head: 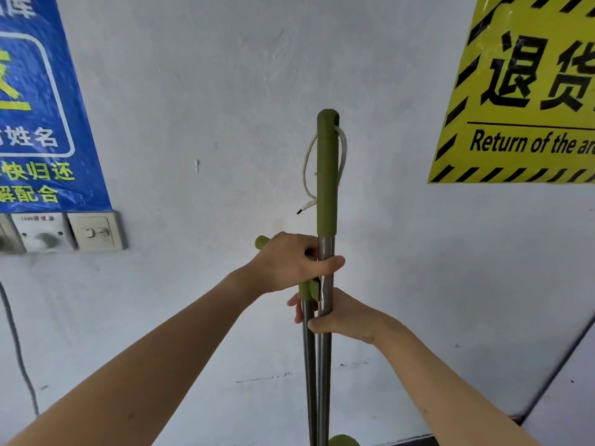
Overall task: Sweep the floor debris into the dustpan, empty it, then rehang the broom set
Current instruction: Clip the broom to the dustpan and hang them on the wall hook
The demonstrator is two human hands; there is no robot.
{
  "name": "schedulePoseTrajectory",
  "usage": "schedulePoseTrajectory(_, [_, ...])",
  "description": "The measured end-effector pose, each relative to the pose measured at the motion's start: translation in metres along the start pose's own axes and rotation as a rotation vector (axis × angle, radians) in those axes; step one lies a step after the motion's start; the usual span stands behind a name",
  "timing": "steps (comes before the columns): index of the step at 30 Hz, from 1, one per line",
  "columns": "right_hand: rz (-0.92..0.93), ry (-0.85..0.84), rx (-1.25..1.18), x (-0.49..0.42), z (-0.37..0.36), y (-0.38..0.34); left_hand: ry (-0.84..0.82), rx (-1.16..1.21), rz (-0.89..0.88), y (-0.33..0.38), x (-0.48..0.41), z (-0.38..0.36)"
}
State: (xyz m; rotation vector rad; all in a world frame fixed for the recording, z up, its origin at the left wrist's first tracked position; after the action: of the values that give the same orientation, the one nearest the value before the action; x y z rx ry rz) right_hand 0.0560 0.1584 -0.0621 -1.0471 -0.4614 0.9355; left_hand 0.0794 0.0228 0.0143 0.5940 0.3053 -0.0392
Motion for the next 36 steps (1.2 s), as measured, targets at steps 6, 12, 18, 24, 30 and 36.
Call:
schedulePoseTrajectory(6, [0.032,0.09,-0.133,-0.009,-0.012,0.008,-0.012,0.039,-0.067,0.001,-0.006,-0.006])
schedulePoseTrajectory(12, [-0.019,0.181,-0.124,-0.016,-0.014,0.024,-0.022,0.017,-0.072,-0.008,-0.009,-0.015])
schedulePoseTrajectory(18, [-0.104,0.209,-0.085,-0.007,-0.013,0.05,-0.111,0.6,-0.037,0.014,-0.013,0.003])
schedulePoseTrajectory(24, [-0.146,0.126,-0.041,0.004,-0.026,0.066,-0.189,0.989,0.065,0.036,-0.031,0.028])
schedulePoseTrajectory(30, [-0.228,0.098,-0.042,0.01,-0.028,0.076,-0.122,1.288,0.1,0.036,-0.049,0.038])
schedulePoseTrajectory(36, [-0.406,-0.011,-0.072,0.019,-0.037,0.1,-0.131,1.327,0.111,0.04,-0.061,0.05])
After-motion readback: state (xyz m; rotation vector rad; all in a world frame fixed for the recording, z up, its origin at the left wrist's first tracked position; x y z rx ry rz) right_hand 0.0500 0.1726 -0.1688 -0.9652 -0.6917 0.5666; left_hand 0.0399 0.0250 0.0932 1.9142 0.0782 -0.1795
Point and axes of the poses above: each hand's wrist, its own x-axis away from the middle knuckle, its own z-axis out of the back of the hand, y = z × x, the point moved 3 cm from there along -x, towards the middle knuckle, and after that the axes turned 8 degrees about z, right-handed, at the moved point
